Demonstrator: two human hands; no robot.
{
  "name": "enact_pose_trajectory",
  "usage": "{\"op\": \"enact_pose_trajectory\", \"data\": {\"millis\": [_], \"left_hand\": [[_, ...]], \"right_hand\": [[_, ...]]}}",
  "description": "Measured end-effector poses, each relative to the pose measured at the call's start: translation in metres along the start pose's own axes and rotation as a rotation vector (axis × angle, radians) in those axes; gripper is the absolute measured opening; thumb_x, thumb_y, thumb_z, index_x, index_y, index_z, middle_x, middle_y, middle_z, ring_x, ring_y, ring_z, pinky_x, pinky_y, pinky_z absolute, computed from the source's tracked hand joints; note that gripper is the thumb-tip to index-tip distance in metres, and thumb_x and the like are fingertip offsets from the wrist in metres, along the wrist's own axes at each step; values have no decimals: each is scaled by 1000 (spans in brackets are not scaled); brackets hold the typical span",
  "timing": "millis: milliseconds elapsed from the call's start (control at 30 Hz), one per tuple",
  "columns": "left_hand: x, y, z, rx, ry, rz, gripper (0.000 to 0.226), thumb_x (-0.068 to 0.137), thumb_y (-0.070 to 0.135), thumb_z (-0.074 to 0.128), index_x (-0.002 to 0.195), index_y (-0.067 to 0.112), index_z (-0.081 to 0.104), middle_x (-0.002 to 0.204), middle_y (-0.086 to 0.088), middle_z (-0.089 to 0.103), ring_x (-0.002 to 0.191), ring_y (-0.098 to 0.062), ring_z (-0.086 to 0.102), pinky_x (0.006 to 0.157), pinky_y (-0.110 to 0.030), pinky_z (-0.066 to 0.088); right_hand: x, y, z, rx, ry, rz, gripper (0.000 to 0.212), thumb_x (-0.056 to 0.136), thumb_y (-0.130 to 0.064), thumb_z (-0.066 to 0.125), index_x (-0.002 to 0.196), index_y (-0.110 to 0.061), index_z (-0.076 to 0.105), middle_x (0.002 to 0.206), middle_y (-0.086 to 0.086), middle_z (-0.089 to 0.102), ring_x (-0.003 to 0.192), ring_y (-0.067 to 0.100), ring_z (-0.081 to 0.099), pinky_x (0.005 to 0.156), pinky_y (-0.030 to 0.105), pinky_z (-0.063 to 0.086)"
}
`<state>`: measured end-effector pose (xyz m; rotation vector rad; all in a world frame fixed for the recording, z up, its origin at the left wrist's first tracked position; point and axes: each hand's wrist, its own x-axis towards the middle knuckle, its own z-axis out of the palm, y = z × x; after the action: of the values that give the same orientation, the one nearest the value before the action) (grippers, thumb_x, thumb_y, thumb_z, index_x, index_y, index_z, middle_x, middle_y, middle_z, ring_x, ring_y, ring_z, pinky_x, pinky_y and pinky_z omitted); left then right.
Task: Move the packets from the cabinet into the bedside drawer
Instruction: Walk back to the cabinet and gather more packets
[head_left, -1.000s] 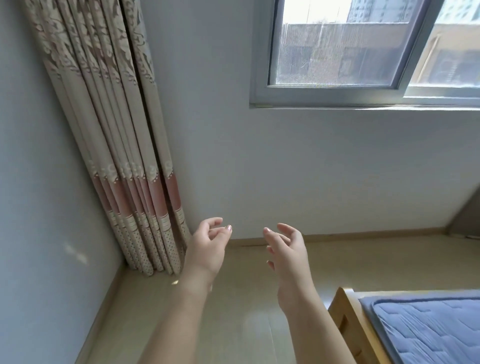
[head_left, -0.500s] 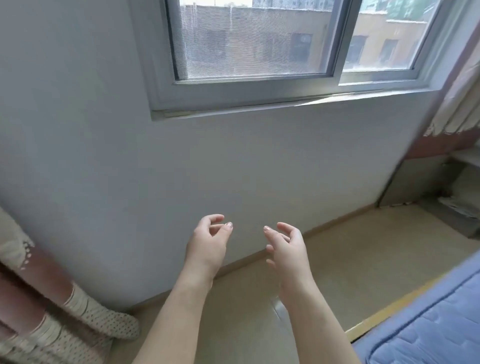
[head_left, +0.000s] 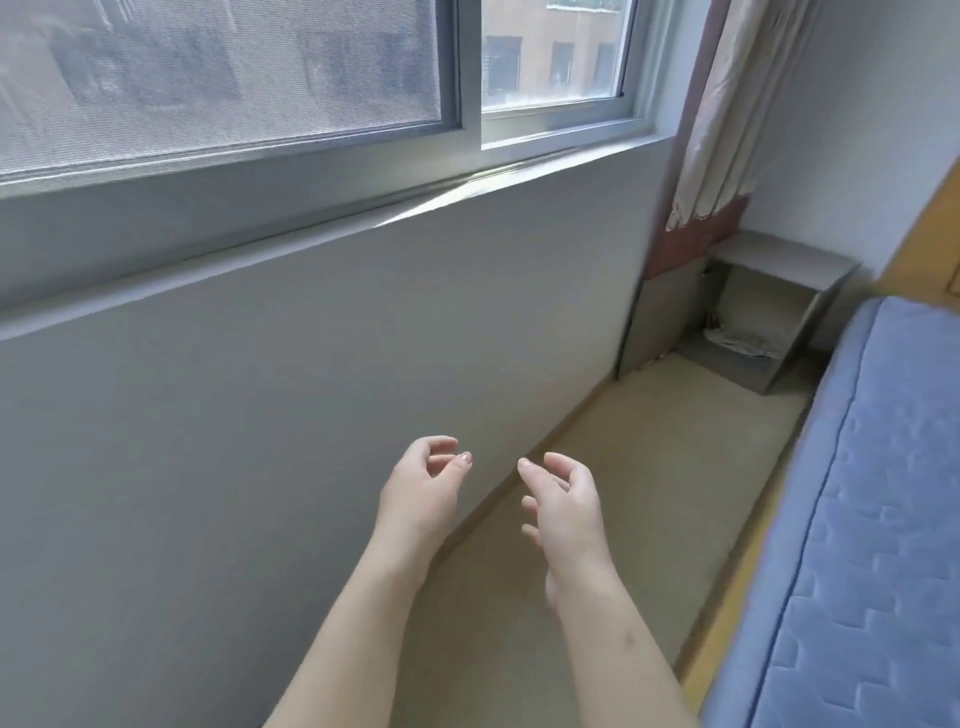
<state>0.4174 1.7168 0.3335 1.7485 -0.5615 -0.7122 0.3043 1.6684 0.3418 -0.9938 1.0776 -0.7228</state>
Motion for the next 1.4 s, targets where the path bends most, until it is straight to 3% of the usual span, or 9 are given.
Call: {"op": "enact_pose_trajectory", "data": {"millis": [200,333,500,700,933,1167,1400], "left_hand": [[122,51,83,-13,-54,68,16,94,26,54,110,28,55,105,12,60,103,-12,58,69,-22,42],[200,87,135,-1,-84,85,16,94,28,54,109,29,56,105,12,60,104,-11,58,79,-27,42],[286,114,206,32,-178,84,16,93,31,54,109,32,56,105,14,60,105,-12,58,81,-28,43],[393,143,312,74,-322,113,17,93,31,54,110,31,55,104,15,60,102,-10,59,73,-24,41],[528,221,435,98,-433,178,22,93,29,52,115,31,55,105,16,59,102,-8,57,66,-19,40],[604,252,589,175,-599,182,19,92,28,53,110,32,54,112,10,62,103,-12,58,75,-24,43],[658,282,759,183,-608,180,16,93,30,53,108,34,55,106,13,62,100,-8,58,65,-22,40]], "right_hand": [[134,-69,-20,24,51,-72,42,92,-26,57,131,-22,42,123,-3,49,118,19,49,107,43,38],[215,-114,-38,34,81,-89,42,92,-26,56,132,-22,42,123,-3,48,118,19,48,107,43,38],[304,-148,-65,103,155,-31,38,93,-25,55,129,-22,42,102,-17,50,115,18,50,106,42,39],[430,-193,-103,144,285,-74,38,93,-26,55,129,-22,43,100,-18,48,113,18,50,104,40,40],[571,-275,-148,156,456,-118,39,92,-26,56,128,-24,45,131,-3,49,119,18,49,107,43,38],[688,-321,-240,217,630,-96,38,92,-26,57,128,-21,45,127,-3,49,117,18,50,105,41,40],[812,-379,-370,149,652,-107,38,92,-24,57,128,-21,46,120,-3,50,111,18,52,92,32,42]]}}
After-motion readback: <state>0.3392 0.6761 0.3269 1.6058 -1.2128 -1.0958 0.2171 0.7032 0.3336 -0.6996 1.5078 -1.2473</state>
